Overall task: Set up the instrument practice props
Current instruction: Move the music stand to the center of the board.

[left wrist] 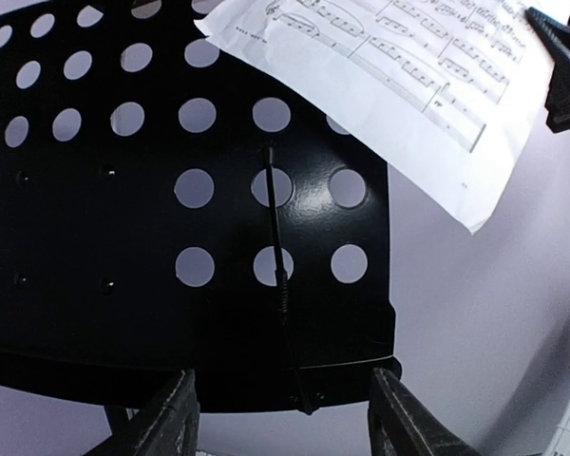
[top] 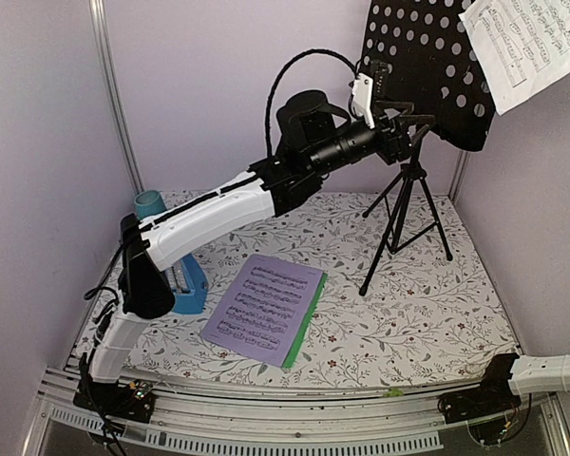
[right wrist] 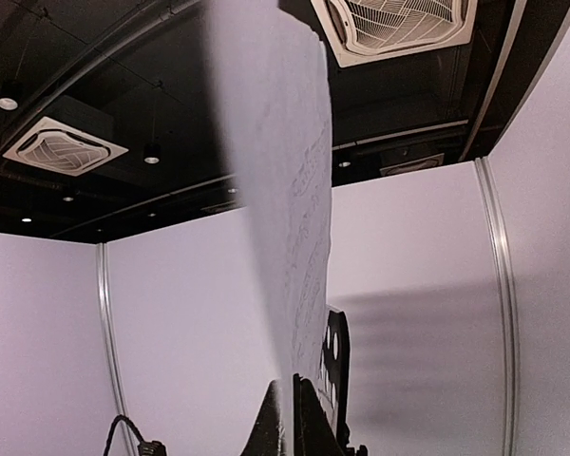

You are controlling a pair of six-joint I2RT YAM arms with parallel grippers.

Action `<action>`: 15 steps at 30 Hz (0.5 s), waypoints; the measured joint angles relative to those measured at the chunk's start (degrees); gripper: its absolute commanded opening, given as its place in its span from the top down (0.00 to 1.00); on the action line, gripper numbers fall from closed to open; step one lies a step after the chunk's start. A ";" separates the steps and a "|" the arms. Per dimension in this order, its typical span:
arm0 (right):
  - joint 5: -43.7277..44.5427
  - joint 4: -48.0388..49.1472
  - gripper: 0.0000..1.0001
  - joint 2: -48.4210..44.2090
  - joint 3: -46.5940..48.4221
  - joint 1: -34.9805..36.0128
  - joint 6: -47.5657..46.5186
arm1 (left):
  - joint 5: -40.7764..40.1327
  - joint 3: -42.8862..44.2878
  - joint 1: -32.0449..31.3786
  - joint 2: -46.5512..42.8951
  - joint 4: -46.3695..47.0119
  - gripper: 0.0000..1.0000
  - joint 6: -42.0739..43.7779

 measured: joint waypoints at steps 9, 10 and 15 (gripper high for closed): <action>-1.14 -5.88 1.00 -0.76 1.33 0.00 0.70 | -4.17 2.38 -1.14 5.01 2.86 0.42 0.11; -1.11 -6.75 1.00 -0.76 1.60 0.00 1.01 | -4.55 2.36 -1.16 5.14 3.21 0.42 0.04; -1.09 -9.66 1.00 -0.79 2.82 0.00 1.81 | -8.04 -7.82 -1.22 1.49 7.82 0.43 0.35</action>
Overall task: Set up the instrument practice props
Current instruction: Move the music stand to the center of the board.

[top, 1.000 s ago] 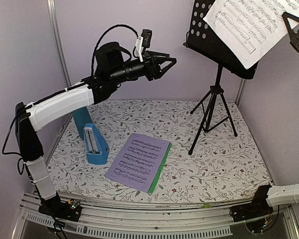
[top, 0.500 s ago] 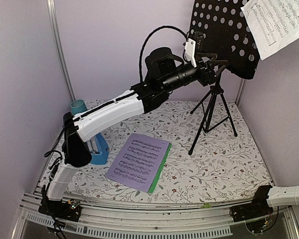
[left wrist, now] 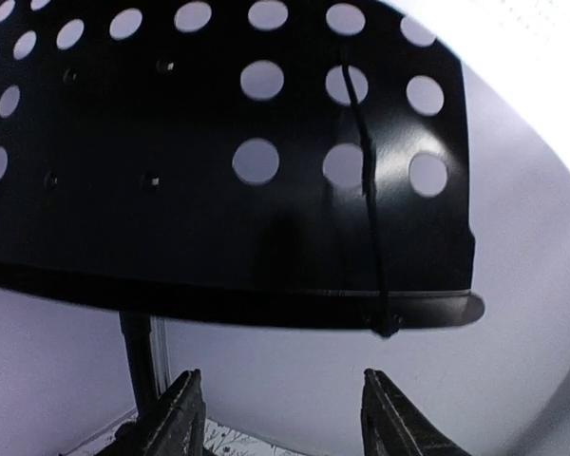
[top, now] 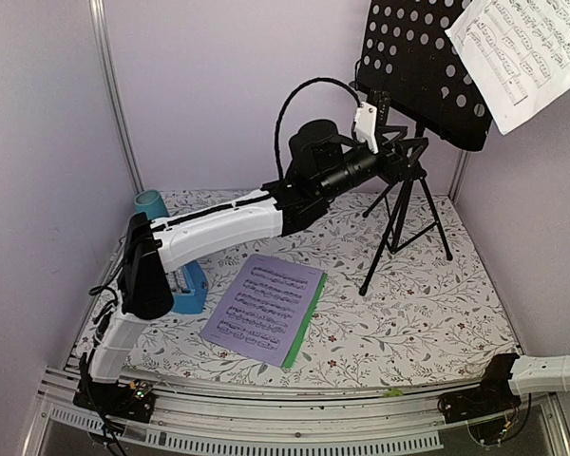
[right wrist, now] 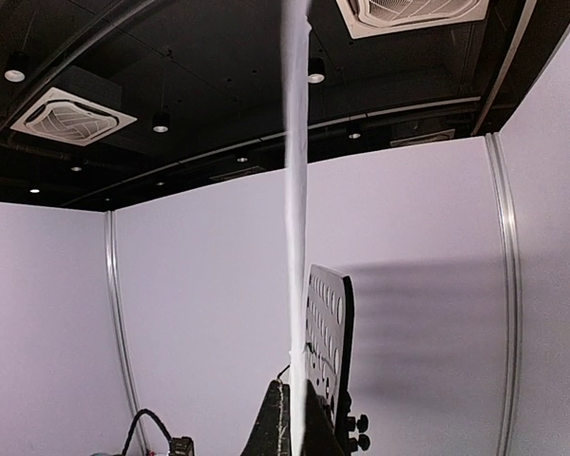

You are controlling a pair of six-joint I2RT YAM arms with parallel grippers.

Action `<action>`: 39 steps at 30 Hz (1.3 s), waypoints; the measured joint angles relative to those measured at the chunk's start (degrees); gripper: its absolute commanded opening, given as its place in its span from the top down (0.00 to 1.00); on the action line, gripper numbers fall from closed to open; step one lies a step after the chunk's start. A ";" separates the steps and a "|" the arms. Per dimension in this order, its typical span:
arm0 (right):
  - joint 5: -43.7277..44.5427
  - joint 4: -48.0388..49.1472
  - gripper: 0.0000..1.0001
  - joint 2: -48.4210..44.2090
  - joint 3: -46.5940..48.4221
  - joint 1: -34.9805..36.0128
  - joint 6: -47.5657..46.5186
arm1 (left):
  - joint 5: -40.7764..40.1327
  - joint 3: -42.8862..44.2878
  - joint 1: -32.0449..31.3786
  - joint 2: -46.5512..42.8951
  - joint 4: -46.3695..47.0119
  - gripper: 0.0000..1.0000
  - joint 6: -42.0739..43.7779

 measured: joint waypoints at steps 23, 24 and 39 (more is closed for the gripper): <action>-5.64 -2.47 1.00 4.13 2.54 0.00 2.60 | -4.37 -26.14 2.99 2.21 -0.63 0.41 -3.80; -5.88 -2.51 1.00 4.52 2.54 0.00 2.75 | -4.42 -26.14 2.97 3.15 -1.22 0.41 -4.00; -7.04 -3.32 1.00 5.31 2.51 0.00 4.26 | -3.78 -26.95 2.49 8.72 -3.17 0.54 -6.80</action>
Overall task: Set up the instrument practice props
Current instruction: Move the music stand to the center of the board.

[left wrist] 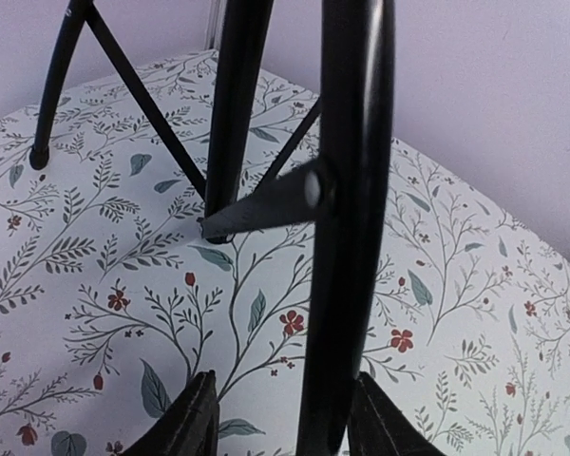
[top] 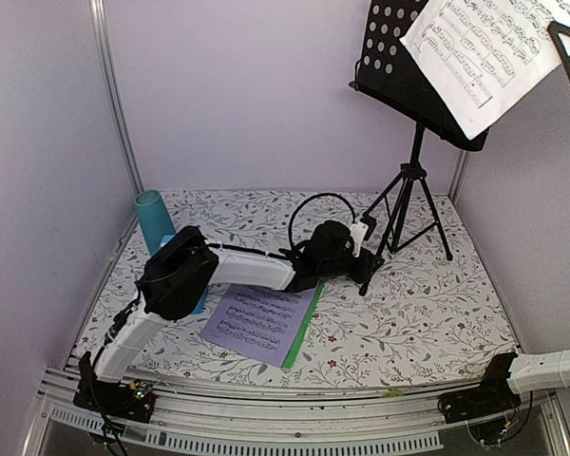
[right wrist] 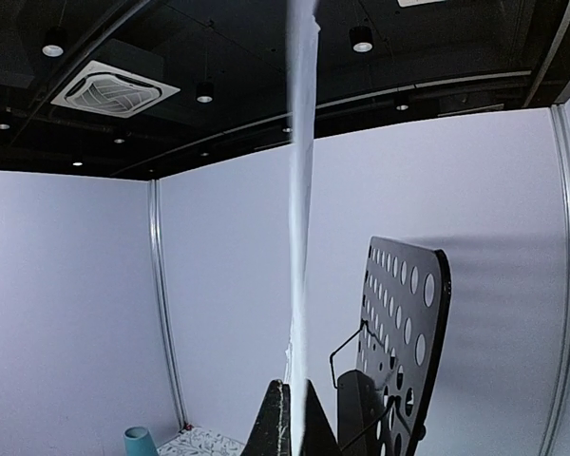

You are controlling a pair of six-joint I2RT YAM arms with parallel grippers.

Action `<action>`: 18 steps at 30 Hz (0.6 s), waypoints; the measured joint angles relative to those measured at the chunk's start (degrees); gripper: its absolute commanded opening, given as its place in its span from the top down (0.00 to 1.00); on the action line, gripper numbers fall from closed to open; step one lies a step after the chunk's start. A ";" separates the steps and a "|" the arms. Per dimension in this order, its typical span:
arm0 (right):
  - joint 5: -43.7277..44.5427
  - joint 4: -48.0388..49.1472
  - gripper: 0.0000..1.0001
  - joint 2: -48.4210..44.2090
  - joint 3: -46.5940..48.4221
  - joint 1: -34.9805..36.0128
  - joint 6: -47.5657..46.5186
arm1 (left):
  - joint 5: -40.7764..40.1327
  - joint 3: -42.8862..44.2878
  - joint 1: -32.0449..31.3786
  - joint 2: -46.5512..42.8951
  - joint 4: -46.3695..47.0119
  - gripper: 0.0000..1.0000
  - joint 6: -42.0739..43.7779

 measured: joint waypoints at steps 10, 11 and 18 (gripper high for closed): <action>-0.09 -0.24 1.00 0.02 0.00 0.00 0.02 | 0.63 1.49 -1.27 4.37 -1.16 1.00 0.68; -0.09 -0.28 1.00 0.02 -0.02 0.00 0.02 | 0.24 1.49 -1.40 4.37 -1.14 1.00 0.07; 0.22 -0.39 1.00 -0.02 -0.90 0.00 0.00 | -1.97 -2.86 -1.88 2.58 1.70 1.00 0.22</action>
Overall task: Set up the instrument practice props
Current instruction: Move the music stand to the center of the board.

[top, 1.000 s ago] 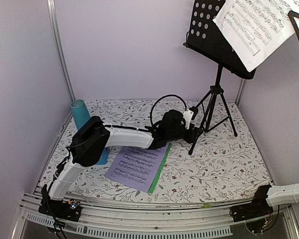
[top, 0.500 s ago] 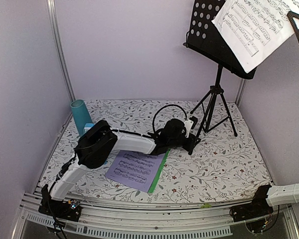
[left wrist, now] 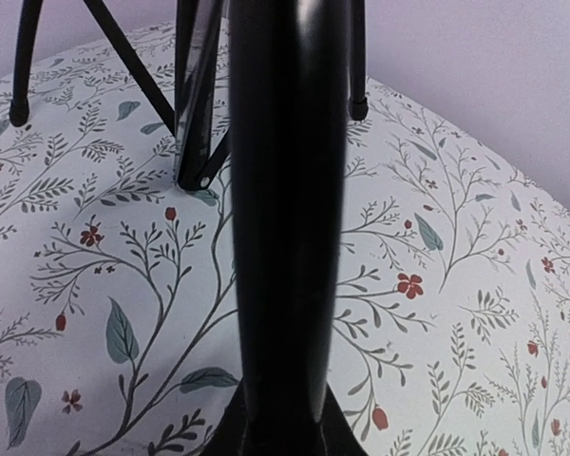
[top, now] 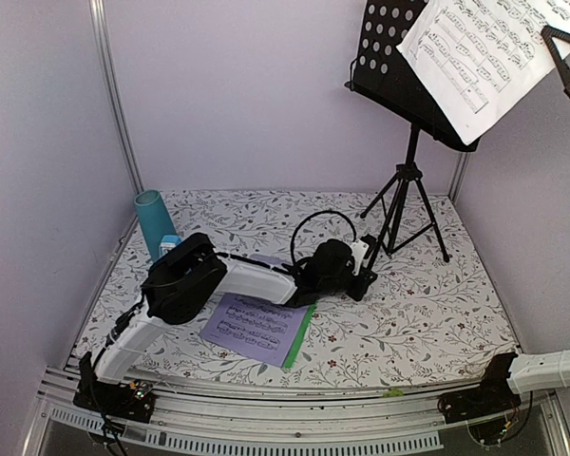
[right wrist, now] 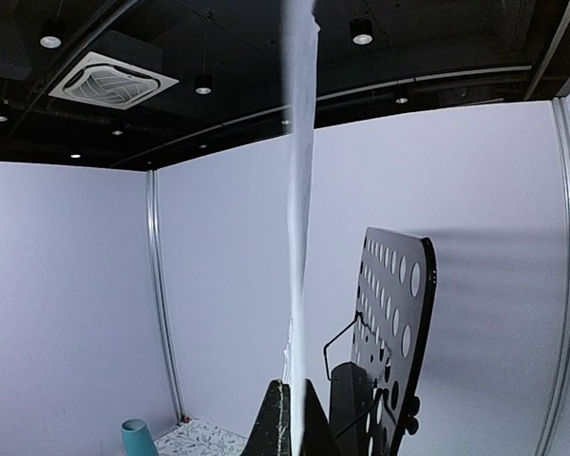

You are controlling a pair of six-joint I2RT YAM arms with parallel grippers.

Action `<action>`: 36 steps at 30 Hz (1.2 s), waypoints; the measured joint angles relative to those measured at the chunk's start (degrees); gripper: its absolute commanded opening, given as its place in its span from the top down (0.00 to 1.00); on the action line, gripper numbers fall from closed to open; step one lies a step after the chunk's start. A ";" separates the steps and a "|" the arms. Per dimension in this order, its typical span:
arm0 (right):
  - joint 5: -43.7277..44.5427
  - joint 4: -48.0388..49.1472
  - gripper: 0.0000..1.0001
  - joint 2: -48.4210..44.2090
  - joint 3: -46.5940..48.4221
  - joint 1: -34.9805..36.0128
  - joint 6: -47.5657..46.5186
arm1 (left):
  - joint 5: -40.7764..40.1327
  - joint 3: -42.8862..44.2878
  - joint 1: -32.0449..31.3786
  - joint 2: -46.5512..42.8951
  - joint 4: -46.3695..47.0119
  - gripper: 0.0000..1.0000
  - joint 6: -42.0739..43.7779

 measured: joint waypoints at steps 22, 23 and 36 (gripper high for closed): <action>0.07 -0.44 1.00 -0.39 0.24 0.00 -1.53 | -6.99 -26.38 -3.61 -14.10 10.84 1.00 -3.08; 0.04 -0.39 1.00 -0.39 0.55 0.00 -1.60 | -7.17 -26.71 -3.72 -14.34 10.84 1.00 -3.10; -0.11 -0.39 1.00 -0.92 1.60 0.00 -2.05 | -9.44 -30.45 -5.33 -16.26 12.33 1.00 -4.07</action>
